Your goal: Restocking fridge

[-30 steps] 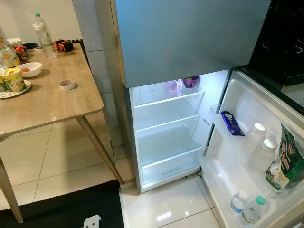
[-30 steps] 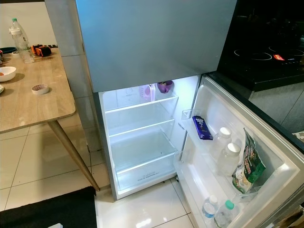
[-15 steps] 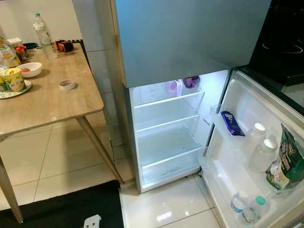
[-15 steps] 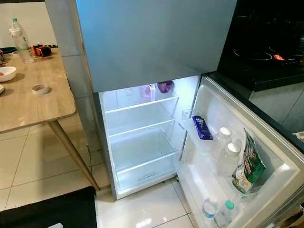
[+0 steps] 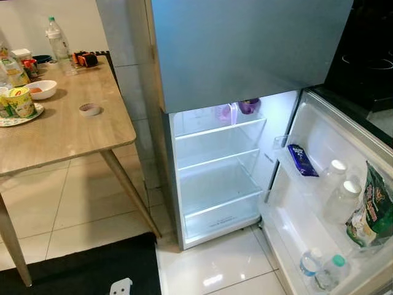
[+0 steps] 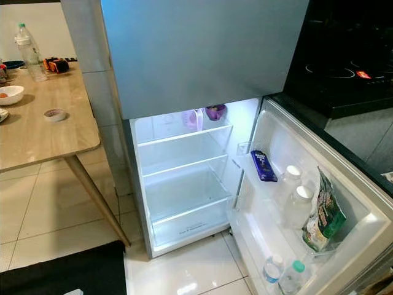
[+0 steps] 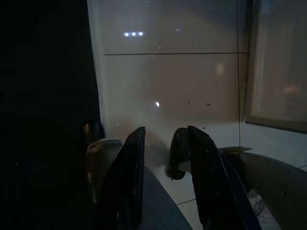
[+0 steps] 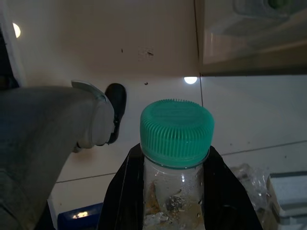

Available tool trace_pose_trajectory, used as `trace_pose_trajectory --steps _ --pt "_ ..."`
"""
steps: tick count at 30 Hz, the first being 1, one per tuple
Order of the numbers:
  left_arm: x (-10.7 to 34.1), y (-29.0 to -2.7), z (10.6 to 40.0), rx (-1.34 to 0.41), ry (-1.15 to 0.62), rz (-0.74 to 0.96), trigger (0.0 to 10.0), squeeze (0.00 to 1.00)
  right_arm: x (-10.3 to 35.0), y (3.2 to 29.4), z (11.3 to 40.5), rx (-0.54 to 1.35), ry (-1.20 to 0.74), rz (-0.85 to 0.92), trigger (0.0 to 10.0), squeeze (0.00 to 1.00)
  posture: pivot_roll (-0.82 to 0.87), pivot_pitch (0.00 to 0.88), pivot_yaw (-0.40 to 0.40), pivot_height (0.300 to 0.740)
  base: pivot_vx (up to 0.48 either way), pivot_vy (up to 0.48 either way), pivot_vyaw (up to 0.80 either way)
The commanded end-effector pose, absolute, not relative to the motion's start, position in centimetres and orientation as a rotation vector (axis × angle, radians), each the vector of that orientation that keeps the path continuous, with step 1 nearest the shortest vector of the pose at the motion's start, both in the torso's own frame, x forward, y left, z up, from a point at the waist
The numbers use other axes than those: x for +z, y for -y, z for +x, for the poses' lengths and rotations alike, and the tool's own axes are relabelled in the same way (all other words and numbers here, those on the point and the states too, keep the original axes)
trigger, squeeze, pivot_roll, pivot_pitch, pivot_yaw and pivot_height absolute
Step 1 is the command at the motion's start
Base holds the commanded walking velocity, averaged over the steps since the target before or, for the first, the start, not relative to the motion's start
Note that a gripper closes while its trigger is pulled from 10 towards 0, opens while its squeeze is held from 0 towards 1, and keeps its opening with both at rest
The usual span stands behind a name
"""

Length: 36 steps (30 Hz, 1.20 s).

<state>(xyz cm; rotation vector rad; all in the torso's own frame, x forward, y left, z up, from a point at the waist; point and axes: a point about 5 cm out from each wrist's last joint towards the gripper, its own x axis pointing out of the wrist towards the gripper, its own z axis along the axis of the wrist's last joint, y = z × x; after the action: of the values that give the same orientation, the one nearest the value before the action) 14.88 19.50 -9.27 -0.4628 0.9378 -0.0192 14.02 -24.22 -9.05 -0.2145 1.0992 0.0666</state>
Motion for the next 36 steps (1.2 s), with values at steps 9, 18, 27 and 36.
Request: trace_pose_trajectory --steps 9,18,27,36 --pt "-9.5 -19.1 14.4 -0.019 -0.96 -0.455 10.0 0.0 -7.6 22.5 17.4 0.245 -0.937 -0.081 10.0 0.0 -0.11 0.0 0.003 0.734 0.0 0.0 0.0" --pt "-9.4 -19.3 14.8 -0.015 -0.952 -0.444 10.0 0.0 -4.3 18.8 22.3 0.592 -0.688 0.052 10.0 0.0 -0.11 0.0 0.007 0.734 0.0 0.0 0.0" --pt "-9.5 -19.3 14.5 -0.017 -0.958 -0.44 10.0 0.0 2.0 15.8 28.4 0.786 -0.329 0.127 10.0 0.0 -0.11 0.0 0.011 0.734 0.0 0.0 0.0" --pt "-9.6 -19.2 14.3 -0.01 -0.96 -0.446 10.0 0.0 7.5 17.2 33.1 0.547 -0.095 -0.034 10.0 0.0 -0.11 0.0 0.006 0.734 0.0 0.0 0.0"
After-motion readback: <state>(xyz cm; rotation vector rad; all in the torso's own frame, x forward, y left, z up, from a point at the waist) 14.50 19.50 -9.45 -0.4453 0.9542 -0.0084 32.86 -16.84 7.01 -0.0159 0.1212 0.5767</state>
